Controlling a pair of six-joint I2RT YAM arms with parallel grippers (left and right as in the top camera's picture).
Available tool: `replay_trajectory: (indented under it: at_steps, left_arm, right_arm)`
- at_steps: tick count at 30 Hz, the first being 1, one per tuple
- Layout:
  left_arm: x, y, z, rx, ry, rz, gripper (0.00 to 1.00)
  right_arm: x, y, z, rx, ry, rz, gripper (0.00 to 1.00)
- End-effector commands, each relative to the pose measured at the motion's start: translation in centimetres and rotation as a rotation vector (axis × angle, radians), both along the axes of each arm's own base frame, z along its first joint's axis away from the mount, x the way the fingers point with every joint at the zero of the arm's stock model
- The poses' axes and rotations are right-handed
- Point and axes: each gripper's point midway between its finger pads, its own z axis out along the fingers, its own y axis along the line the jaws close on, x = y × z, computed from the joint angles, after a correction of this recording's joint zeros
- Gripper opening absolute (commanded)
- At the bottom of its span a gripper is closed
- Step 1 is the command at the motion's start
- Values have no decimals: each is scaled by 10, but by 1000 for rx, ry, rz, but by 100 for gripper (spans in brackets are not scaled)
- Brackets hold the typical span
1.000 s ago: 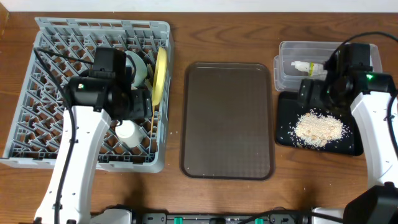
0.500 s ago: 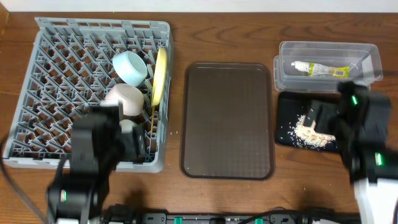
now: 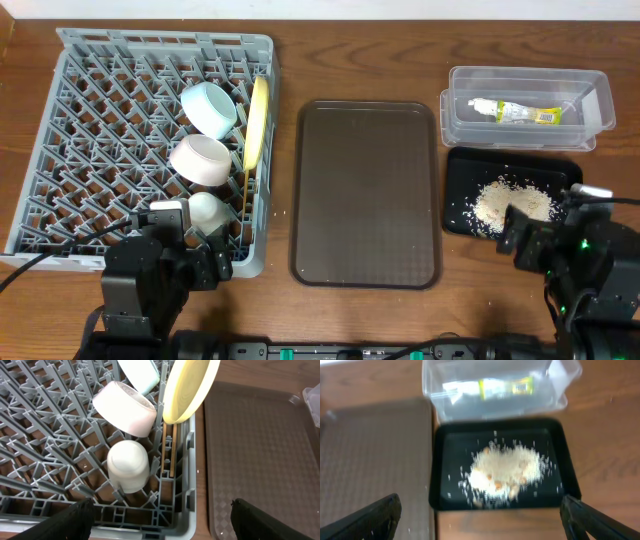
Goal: Sort waste into correct bins and load items into the dishwasher
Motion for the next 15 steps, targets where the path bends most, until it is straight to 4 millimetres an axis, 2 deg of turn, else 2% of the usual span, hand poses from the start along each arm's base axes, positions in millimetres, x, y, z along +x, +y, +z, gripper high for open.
replay_trajectory:
  at_steps: [1, 10, 13, 15]
  left_arm:
    - [-1, -1, -3, 1, 8, -5, 88]
    - [-1, -1, -3, 1, 8, -5, 88]
    - [-1, -1, -3, 1, 8, -5, 88]
    - [-1, -1, -3, 1, 8, -5, 88]
  right_arm:
    - [-8, 2, -12, -13, 57, 15, 99]
    - [-41, 4, -42, -2, 237, 16, 99]
    - [-38, 2, -38, -13, 211, 10, 99]
    - [-29, 1, -28, -17, 149, 10, 99]
